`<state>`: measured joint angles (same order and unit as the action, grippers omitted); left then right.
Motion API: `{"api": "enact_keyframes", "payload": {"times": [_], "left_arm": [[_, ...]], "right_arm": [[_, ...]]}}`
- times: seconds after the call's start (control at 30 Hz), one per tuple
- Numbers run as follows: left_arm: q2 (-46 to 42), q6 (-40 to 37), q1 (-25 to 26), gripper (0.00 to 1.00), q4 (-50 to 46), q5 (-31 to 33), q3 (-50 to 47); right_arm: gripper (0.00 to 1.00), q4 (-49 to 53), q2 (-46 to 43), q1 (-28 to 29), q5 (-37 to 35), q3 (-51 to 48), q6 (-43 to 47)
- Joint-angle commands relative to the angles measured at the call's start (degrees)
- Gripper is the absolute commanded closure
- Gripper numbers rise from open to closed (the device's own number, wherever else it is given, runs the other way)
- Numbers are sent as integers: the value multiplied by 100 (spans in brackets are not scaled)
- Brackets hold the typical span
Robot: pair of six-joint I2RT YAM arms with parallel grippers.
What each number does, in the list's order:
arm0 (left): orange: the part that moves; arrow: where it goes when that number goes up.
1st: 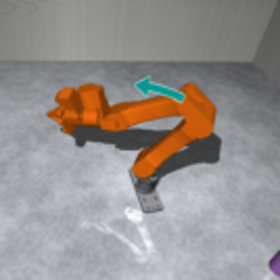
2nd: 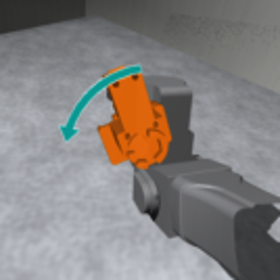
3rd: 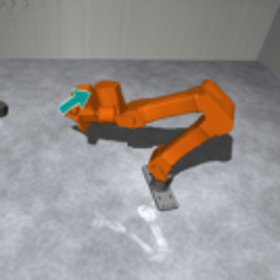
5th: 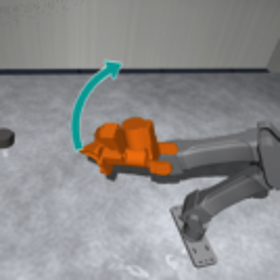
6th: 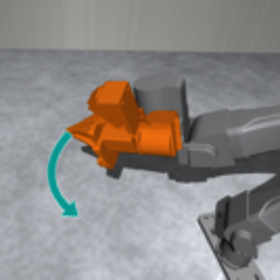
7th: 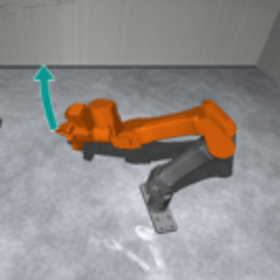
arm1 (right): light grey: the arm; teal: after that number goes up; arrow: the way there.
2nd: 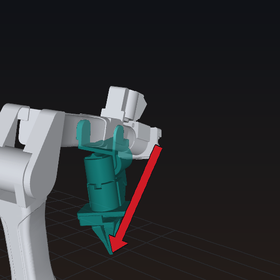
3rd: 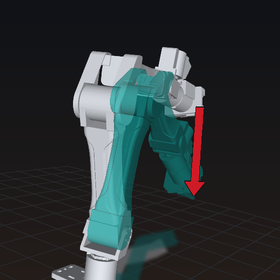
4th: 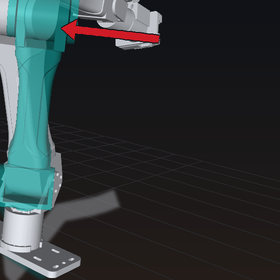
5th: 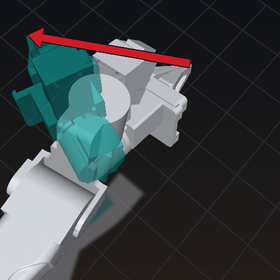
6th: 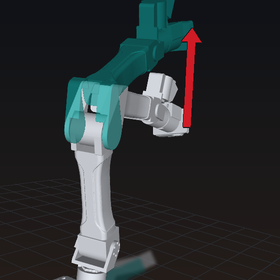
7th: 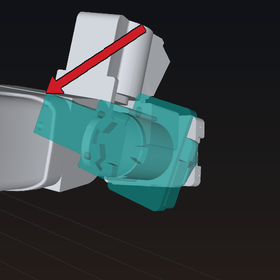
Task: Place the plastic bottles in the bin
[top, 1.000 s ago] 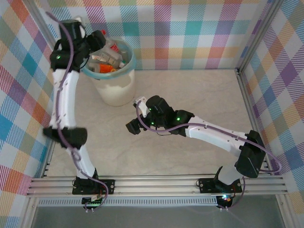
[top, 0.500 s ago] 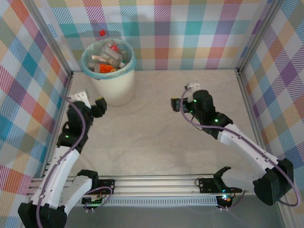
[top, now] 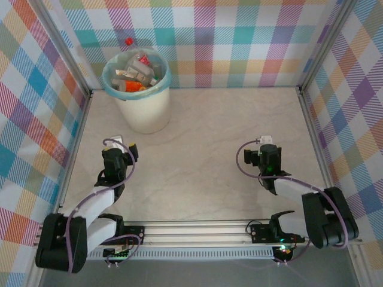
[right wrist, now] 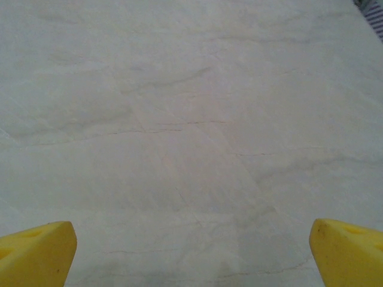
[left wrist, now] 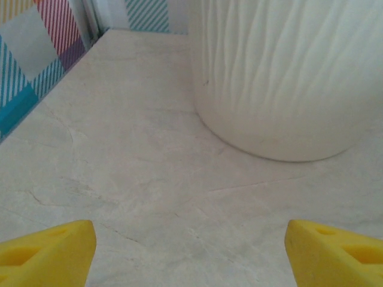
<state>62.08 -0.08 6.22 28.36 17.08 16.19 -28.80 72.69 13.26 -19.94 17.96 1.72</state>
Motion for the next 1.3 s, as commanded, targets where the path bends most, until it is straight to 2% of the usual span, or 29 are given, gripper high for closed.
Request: {"api": "enact_keyframes", "payload": {"times": [0.0, 0.07, 0.17, 0.2, 0.27, 0.33, 0.4, 0.47, 0.53, 0.57, 1.27], "left_arm": [[554, -72, -213, 17, 1166, -488, -155], [820, -76, -344, 16, 1443, -755, -143], [1240, 173, -718, 17, 1806, -1455, -18], [1351, 265, -807, 17, 1877, -1621, 19], [1704, 362, -894, 16, 2295, -1884, -11], [2242, 302, -911, 16, 2914, -2183, -50], [2659, 155, -863, 17, 3033, -2385, 98], [2709, 44, -760, 16, 2341, -2287, 515], [2756, -143, -405, 5, 1662, -1657, 853], [2781, -167, -341, 0, 1727, -1563, 842], [2765, -168, -336, 0, 1687, -1567, 850]], "right_arm": [[0, -2038, 329, -285, 1253, -140, 588], [0, -2396, 773, -573, 1887, -121, 679], [0, -3183, 1418, -1358, 2644, -217, -104], [0, -3549, 1610, -1474, 2681, -219, -259], [0, -2525, 1418, -1615, 2638, 149, -451], [1, -2124, 1531, -1601, 2594, 450, -459], [0, -2066, 1532, -1528, 2464, 471, -418], [0, -2028, 1526, -1510, 2422, 481, -402], [0, -1993, 1519, -1475, 2361, 499, -384], [0, -1961, 1512, -1471, 2363, 498, -383], [0, -1919, 1511, -1432, 2337, 525, -323]]}}
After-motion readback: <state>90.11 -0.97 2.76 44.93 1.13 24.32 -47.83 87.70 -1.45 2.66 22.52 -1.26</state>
